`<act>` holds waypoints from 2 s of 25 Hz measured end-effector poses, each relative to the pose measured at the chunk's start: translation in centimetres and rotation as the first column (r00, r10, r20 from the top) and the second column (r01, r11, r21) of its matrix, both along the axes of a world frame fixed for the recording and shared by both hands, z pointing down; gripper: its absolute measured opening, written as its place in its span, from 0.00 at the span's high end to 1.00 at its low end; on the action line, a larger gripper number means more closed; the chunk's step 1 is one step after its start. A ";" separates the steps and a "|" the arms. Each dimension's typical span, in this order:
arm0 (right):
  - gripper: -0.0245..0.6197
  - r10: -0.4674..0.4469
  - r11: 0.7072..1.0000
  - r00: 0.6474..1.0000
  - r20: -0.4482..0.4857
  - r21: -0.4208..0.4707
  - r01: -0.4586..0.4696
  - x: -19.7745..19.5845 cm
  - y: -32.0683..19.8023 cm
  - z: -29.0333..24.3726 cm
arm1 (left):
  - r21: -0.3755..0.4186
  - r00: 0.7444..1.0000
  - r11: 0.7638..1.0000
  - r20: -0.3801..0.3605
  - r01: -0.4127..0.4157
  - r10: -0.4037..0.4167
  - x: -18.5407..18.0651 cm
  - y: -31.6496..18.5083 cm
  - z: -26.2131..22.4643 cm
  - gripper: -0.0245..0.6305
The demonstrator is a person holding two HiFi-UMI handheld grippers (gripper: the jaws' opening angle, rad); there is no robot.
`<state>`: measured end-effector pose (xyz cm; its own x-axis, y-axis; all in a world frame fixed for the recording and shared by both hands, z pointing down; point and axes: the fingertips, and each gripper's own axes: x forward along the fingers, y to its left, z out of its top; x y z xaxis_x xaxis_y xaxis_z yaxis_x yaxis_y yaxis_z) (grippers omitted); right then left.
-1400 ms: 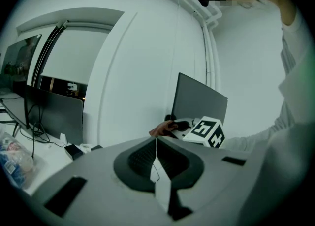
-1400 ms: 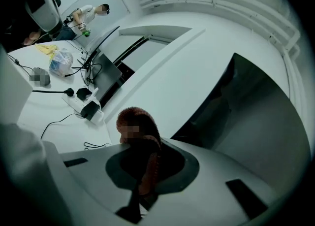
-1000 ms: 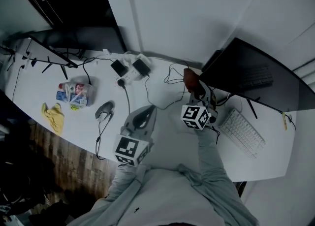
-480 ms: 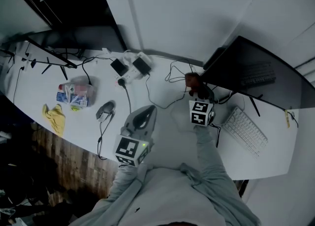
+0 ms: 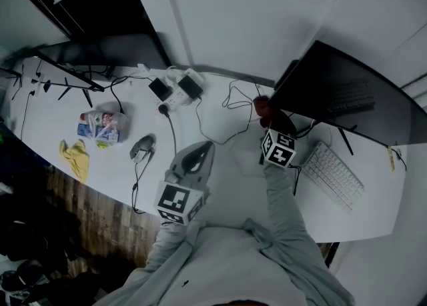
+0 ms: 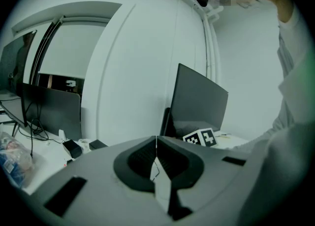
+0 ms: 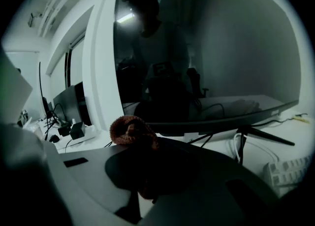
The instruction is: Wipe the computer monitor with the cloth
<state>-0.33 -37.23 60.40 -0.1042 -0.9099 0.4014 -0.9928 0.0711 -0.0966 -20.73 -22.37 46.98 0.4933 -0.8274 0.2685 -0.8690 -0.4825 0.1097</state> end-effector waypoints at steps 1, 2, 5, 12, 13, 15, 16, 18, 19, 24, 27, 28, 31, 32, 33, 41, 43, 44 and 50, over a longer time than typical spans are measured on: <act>0.91 0.010 1.000 1.000 0.018 -0.001 -0.010 0.5 0.1 0.0 | 0.000 1.000 1.000 0.001 0.000 0.000 0.3 0.1 -0.1 0.93; 0.91 0.017 1.000 0.999 0.030 -0.001 -0.017 1.0 0.1 0.0 | 0.000 1.000 1.000 0.003 -0.001 0.001 0.7 0.2 -0.2 0.93; 0.91 0.030 1.000 0.998 0.054 -0.001 -0.030 2.4 0.3 -0.1 | 0.000 1.000 1.000 0.008 0.001 -0.001 2.0 0.5 -0.4 0.93; 0.91 0.011 0.999 0.998 0.055 -0.040 -0.009 7.2 1.1 -0.2 | -0.010 1.000 1.000 -0.002 -0.004 0.004 6.5 1.2 -0.4 0.93; 0.91 0.013 0.999 0.998 0.057 -0.043 -0.010 7.9 1.1 -0.2 | -0.010 1.000 1.000 -0.001 -0.005 0.005 7.2 1.3 -0.3 0.93; 0.91 0.023 0.998 0.998 0.066 -0.051 -0.020 9.3 1.2 -0.1 | -0.007 1.000 1.000 -0.004 -0.005 0.005 8.5 1.4 -0.4 0.93; 0.91 0.025 0.998 0.997 0.070 -0.057 -0.022 10.0 1.4 0.0 | -0.007 1.000 1.000 -0.006 -0.003 0.003 9.1 1.4 -0.5 0.93; 0.91 0.025 0.997 0.997 0.070 -0.077 -0.020 11.3 1.8 0.2 | -0.010 1.000 1.000 -0.012 -0.004 0.004 10.6 1.5 -0.5 0.93; 0.91 0.024 0.996 0.997 0.070 -0.087 -0.018 12.1 2.0 0.2 | -0.013 1.000 1.000 -0.015 -0.008 0.008 11.5 1.6 -0.4 0.93; 0.91 0.031 0.995 0.996 0.087 -0.101 -0.022 15.5 2.4 0.1 | -0.006 1.000 1.000 -0.012 -0.020 0.020 15.0 1.7 -0.7 0.93; 0.91 0.044 0.994 0.994 0.102 -0.105 -0.033 18.0 2.8 0.3 | 0.002 1.000 1.000 -0.007 -0.020 0.020 17.0 1.8 -0.7 0.93; 0.91 0.047 0.994 0.993 0.104 -0.105 -0.036 18.9 2.9 0.3 | 0.001 1.000 1.000 -0.006 -0.021 0.021 17.9 2.0 -0.6 0.93; 0.91 0.057 0.994 0.992 0.115 -0.103 -0.045 21.6 3.3 0.2 | -0.002 1.000 1.000 -0.005 -0.030 0.030 20.5 2.4 -0.4 0.93; 0.91 0.062 0.994 0.991 0.117 -0.102 -0.050 22.6 3.5 0.2 | -0.002 0.999 0.999 -0.006 -0.034 0.034 21.5 2.5 -0.4 0.93; 0.91 0.068 0.993 0.991 0.118 -0.101 -0.056 23.7 3.8 0.2 | -0.001 0.999 0.999 -0.008 -0.037 0.037 22.5 2.7 -0.5 0.93; 0.91 0.141 0.988 0.985 0.104 -0.086 -0.132 35.1 5.5 -0.4 | 0.007 0.998 0.998 -0.019 -0.060 0.060 30.4 3.8 -0.5 0.93; 0.91 0.165 0.984 0.981 0.097 -0.089 -0.157 38.1 5.9 -0.6 | 0.008 0.997 0.998 -0.020 -0.068 0.068 32.4 3.9 -0.5 0.93; 0.91 0.175 0.982 0.980 0.095 -0.090 -0.167 39.5 6.2 -0.6 | 0.010 0.997 0.997 -0.019 -0.072 0.073 33.3 4.0 -0.5 0.93; 0.91 0.207 0.978 0.974 0.093 -0.059 -0.202 46.3 7.0 -1.1 | 0.019 0.997 0.997 -0.013 -0.078 0.079 37.5 4.6 -0.8 0.93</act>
<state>45.98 -30.20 59.28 0.0411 -0.8955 0.4431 -0.9714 -0.1397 -0.1922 16.79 -17.72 46.17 0.5605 -0.7906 0.2465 -0.8268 -0.5513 0.1118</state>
